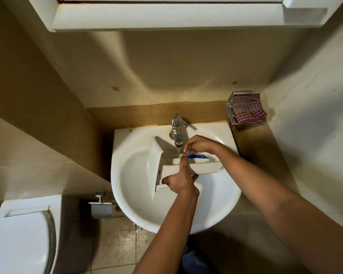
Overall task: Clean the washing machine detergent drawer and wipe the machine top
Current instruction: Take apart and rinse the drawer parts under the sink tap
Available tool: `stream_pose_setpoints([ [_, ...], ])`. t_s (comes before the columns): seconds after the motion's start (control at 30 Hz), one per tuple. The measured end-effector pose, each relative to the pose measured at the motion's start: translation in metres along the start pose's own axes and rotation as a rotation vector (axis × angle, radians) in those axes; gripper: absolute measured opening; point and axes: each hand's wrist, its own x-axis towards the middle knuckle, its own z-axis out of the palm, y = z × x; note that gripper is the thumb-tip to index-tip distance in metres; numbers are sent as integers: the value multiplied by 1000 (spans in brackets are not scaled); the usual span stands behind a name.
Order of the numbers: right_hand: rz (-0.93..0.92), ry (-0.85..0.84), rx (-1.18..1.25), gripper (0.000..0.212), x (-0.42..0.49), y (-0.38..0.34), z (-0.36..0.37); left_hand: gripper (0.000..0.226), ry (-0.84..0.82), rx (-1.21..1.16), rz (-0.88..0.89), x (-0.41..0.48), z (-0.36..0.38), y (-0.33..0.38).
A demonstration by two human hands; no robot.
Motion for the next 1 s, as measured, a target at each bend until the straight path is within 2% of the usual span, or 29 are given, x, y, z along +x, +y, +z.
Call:
stream_pose_setpoints([
  [0.17, 29, -69, -189, 18, -4, -7, -12, 74, -25, -15, -24, 0, 14, 7],
  [0.23, 43, -70, -224, 18, -3, -3, -12, 66, -24, -13, -21, 5, 11, 8],
  [0.33, 38, -44, -129, 20, -2, -1, -12, 52, -23, -41, -23, 8, -2, 4],
  [0.47, -24, 102, 151, 13, -1, -4, -12, 55, -55, -160, 15, 11, -14, 5],
  [0.67, 47, 322, 138, 15, 7, -4, -7, 57, -137, -221, -14, 21, -26, -6],
  [0.73, 81, 374, 91, 21, 6, -2, -7, 57, -178, -258, -30, 27, -35, -12],
  [0.8, 108, 371, 103, 23, 6, -1, -6, 57, -229, -297, -42, 31, -45, -19],
  [0.87, 129, 340, 151, 13, 6, 1, -2, 54, -265, -327, -77, 34, -55, -24],
  [0.93, 150, 299, 223, 23, 8, 5, 3, 51, -298, -361, -151, 37, -64, -29],
  [1.0, 180, 264, 390, 22, 7, 9, 7, 44, -323, -397, -239, 37, -70, -34],
])
